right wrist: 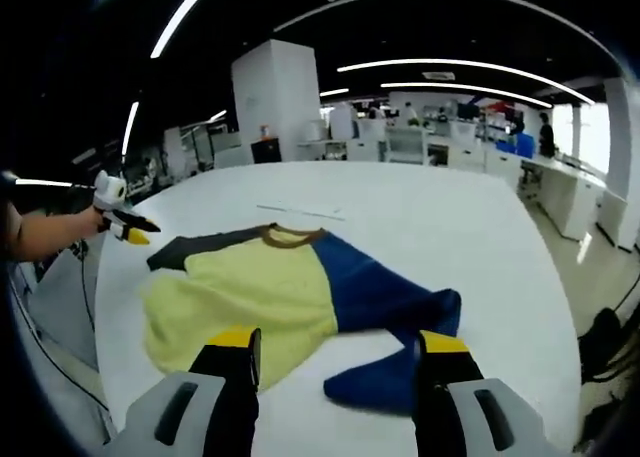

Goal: Fold the garment on the visible template until the final outline fits inside the template.

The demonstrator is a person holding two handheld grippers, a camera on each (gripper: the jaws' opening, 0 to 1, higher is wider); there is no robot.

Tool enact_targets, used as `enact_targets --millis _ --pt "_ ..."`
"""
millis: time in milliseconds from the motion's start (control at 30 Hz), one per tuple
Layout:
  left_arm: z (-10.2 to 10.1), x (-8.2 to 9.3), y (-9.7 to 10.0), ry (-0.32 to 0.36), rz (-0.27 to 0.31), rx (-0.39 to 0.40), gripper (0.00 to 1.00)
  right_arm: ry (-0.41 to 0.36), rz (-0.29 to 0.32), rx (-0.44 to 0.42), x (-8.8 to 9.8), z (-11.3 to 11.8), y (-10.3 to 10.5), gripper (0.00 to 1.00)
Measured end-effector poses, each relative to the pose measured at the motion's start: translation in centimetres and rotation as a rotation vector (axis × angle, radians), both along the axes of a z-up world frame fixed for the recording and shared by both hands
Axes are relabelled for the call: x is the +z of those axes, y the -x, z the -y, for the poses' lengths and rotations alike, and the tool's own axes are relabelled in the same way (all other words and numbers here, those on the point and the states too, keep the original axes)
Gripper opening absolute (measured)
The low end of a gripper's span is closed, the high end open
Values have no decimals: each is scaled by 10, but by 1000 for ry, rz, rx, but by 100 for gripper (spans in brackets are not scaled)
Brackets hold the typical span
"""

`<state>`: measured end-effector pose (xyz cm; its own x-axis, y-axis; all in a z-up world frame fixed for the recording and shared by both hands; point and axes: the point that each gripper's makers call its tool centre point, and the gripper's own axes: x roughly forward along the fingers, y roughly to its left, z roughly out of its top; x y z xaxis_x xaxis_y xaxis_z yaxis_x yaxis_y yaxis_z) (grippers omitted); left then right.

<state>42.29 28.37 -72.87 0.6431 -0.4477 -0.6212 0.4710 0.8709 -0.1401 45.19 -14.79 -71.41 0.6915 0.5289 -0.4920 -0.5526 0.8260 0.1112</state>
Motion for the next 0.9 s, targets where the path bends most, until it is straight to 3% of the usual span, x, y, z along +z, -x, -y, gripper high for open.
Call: enact_targets --millis 900 --pt "50 -22 50 90 -51 -80 48 -34 -46 108 -24 -41 60 57"
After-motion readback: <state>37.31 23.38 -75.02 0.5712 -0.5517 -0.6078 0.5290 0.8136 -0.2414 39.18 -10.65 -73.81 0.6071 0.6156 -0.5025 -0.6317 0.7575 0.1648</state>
